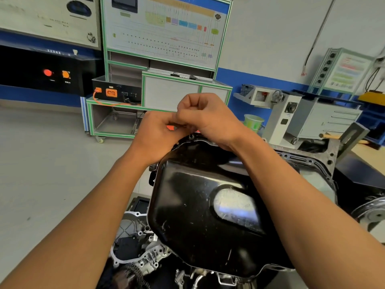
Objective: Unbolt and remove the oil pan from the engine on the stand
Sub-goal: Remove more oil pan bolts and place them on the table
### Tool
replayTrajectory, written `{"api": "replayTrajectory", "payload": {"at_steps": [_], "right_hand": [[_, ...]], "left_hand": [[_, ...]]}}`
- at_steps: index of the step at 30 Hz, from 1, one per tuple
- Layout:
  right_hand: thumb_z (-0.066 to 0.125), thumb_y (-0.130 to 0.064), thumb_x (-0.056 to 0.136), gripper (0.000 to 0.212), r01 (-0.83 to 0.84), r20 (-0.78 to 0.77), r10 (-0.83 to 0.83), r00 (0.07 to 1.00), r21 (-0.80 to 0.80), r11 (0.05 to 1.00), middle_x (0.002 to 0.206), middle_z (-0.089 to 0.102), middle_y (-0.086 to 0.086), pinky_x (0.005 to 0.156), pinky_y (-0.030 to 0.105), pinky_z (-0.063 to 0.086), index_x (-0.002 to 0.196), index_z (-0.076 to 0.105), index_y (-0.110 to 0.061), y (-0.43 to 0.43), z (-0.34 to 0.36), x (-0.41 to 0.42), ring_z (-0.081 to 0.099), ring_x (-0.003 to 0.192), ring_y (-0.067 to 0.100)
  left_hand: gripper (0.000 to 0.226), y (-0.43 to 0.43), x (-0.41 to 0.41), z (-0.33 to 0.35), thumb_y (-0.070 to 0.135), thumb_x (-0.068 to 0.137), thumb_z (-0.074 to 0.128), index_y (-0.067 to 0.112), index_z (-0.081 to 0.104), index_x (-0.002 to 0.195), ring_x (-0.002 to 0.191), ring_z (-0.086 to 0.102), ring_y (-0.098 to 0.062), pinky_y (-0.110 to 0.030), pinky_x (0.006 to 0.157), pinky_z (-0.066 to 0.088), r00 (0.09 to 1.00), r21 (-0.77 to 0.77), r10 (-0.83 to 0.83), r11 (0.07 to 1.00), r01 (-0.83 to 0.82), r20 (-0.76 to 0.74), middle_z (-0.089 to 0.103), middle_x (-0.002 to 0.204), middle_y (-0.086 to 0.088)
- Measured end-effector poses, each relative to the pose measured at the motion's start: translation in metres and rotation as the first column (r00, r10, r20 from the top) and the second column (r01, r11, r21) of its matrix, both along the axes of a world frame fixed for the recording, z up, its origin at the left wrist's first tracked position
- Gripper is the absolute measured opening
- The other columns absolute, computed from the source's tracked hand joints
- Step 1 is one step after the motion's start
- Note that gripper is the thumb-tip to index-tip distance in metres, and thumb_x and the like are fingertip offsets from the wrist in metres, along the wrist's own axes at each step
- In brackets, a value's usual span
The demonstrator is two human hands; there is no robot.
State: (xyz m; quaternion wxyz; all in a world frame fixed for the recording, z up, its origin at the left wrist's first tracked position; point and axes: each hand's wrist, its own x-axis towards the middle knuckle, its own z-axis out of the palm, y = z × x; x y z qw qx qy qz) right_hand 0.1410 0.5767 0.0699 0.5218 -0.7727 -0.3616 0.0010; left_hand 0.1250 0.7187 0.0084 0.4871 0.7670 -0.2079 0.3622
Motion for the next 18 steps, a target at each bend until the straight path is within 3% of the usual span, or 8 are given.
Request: {"api": "replayTrajectory", "payload": {"at_steps": [2, 4, 7, 10, 14, 16, 18], "right_hand": [[0.07, 0.004, 0.079, 0.017, -0.018, -0.007, 0.019, 1.0, 0.034, 0.999, 0.066, 0.067, 0.009, 0.069, 0.032, 0.053, 0.073, 0.066, -0.011, -0.008, 0.001, 0.001, 0.063, 0.067, 0.02], [0.071, 0.006, 0.081, 0.014, -0.031, -0.007, 0.031, 0.999, 0.054, 0.998, 0.075, 0.073, 0.013, 0.073, 0.03, 0.057, 0.079, 0.071, -0.009, -0.018, 0.003, 0.002, 0.068, 0.072, 0.02], [0.075, -0.008, 0.084, 0.009, -0.02, 0.03, 0.018, 0.999, 0.072, 0.997, 0.08, 0.076, 0.008, 0.07, 0.026, 0.055, 0.078, 0.077, -0.013, -0.029, 0.006, 0.003, 0.064, 0.066, 0.011], [0.068, -0.019, 0.093, 0.019, -0.019, 0.027, 0.016, 1.0, 0.137, 0.99, 0.088, 0.077, 0.014, 0.07, 0.028, 0.056, 0.079, 0.076, -0.01, -0.031, 0.006, 0.004, 0.063, 0.067, 0.015], [0.058, -0.023, 0.101, 0.033, 0.011, 0.06, -0.026, 0.998, 0.231, 0.973, 0.077, 0.075, 0.013, 0.055, 0.025, 0.052, 0.078, 0.071, -0.004, -0.016, 0.004, 0.0, 0.058, 0.052, 0.013], [0.056, -0.029, 0.102, 0.039, 0.06, 0.018, -0.067, 0.998, 0.271, 0.961, 0.065, 0.071, 0.012, 0.044, 0.02, 0.043, 0.074, 0.069, -0.006, -0.006, 0.005, -0.002, 0.05, 0.04, 0.01], [0.055, -0.04, 0.101, 0.045, 0.133, -0.051, -0.124, 0.991, 0.252, 0.959, 0.05, 0.062, 0.007, 0.043, 0.019, 0.04, 0.072, 0.07, -0.009, 0.003, 0.007, -0.001, 0.047, 0.037, 0.01]], "left_hand": [[0.01, -0.001, 0.0, 0.0, 0.011, 0.083, 0.078, 0.021, 0.077, 0.085, 0.066, 0.065, 0.003, -0.017, 0.065, 0.048, 1.0, 0.005, 0.002, 1.0, -0.002, -0.015, 0.072, 0.071, 0.012], [0.012, -0.002, 0.001, 0.001, 0.013, 0.083, 0.078, 0.012, 0.079, 0.096, 0.077, 0.071, -0.009, -0.024, 0.073, 0.054, 1.0, -0.002, 0.005, 1.0, -0.005, -0.025, 0.076, 0.082, -0.001], [0.022, -0.002, 0.002, 0.0, 0.012, 0.084, 0.077, 0.015, 0.076, 0.106, 0.082, 0.071, 0.002, -0.016, 0.08, 0.053, 1.0, -0.026, -0.009, 1.0, 0.008, -0.021, 0.076, 0.092, 0.004], [0.022, -0.001, 0.005, -0.001, 0.013, 0.086, 0.076, 0.012, 0.076, 0.108, 0.079, 0.069, 0.005, -0.021, 0.079, 0.057, 0.998, -0.048, -0.012, 0.999, 0.01, -0.054, 0.075, 0.092, 0.007], [0.021, 0.0, 0.007, -0.003, 0.014, 0.09, 0.071, 0.03, 0.075, 0.104, 0.085, 0.069, 0.0, -0.039, 0.083, 0.058, 0.995, -0.043, -0.057, 0.998, 0.054, -0.077, 0.075, 0.092, 0.011], [0.023, 0.001, 0.007, -0.003, 0.015, 0.091, 0.071, 0.035, 0.074, 0.102, 0.089, 0.069, 0.0, -0.04, 0.085, 0.058, 0.994, -0.039, -0.077, 0.996, 0.074, -0.082, 0.076, 0.094, 0.015], [0.018, 0.001, 0.007, -0.002, 0.018, 0.089, 0.072, 0.03, 0.076, 0.102, 0.089, 0.071, -0.001, -0.037, 0.084, 0.058, 0.992, -0.025, -0.09, 0.996, 0.088, -0.085, 0.076, 0.093, 0.014]]}}
